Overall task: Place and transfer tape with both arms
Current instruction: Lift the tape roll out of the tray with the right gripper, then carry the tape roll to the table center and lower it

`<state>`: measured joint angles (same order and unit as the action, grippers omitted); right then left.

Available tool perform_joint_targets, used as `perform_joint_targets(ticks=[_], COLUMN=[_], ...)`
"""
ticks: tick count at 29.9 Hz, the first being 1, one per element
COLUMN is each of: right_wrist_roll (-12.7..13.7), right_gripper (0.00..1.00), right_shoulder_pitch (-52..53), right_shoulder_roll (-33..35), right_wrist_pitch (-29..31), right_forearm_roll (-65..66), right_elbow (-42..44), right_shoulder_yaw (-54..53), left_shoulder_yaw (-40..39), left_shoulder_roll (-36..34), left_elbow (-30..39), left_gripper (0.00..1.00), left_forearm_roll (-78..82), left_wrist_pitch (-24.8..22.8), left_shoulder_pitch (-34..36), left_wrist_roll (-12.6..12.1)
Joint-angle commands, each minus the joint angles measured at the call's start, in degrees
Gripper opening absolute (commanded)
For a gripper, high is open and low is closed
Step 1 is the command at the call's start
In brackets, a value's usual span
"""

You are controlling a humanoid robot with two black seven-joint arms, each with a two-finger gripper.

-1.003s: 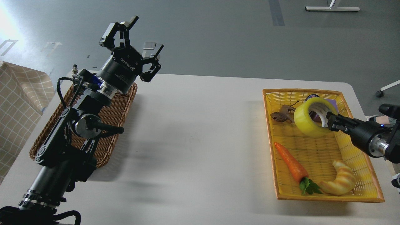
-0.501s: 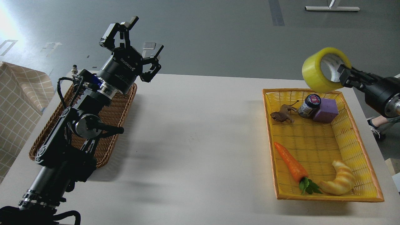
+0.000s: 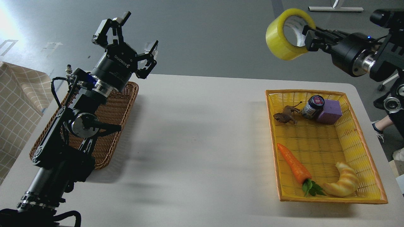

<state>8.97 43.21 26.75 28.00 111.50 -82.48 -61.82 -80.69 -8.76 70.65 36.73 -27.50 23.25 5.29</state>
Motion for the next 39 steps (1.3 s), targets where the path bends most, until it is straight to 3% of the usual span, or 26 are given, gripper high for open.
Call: perform_joint_targets(ticks=[1,11,39], right_wrist_roll=[0.08,0.78,2.54], right_gripper=[0.02,0.02,0.02], right_shoulder_pitch=[2.41,2.76,-1.11], right_shoulder_roll=[-4.33,-13.91,-24.81], right_wrist_pitch=[0.0,0.0,0.0], right_forearm_roll=[0.21,0.91,1.88], right_elbow=[2.68,6.63,11.29], right_shoulder_yaw=[3.46,9.6,16.29], left_shoulder_yaw=[0.01,0.1,0.1], left_shoulder_roll=[-0.03,-0.64,-2.31], left_elbow=[0.11,0.11,-0.33], left_gripper=[0.98,0.98,0.98], left_forearm_roll=[0.01,0.09,-0.08], left_wrist_pitch=[-0.01,-0.01,-0.36], left_shoulder_pitch=[-0.04,0.13,-0.04], left_wrist_roll=[-0.02,-0.1,-0.02])
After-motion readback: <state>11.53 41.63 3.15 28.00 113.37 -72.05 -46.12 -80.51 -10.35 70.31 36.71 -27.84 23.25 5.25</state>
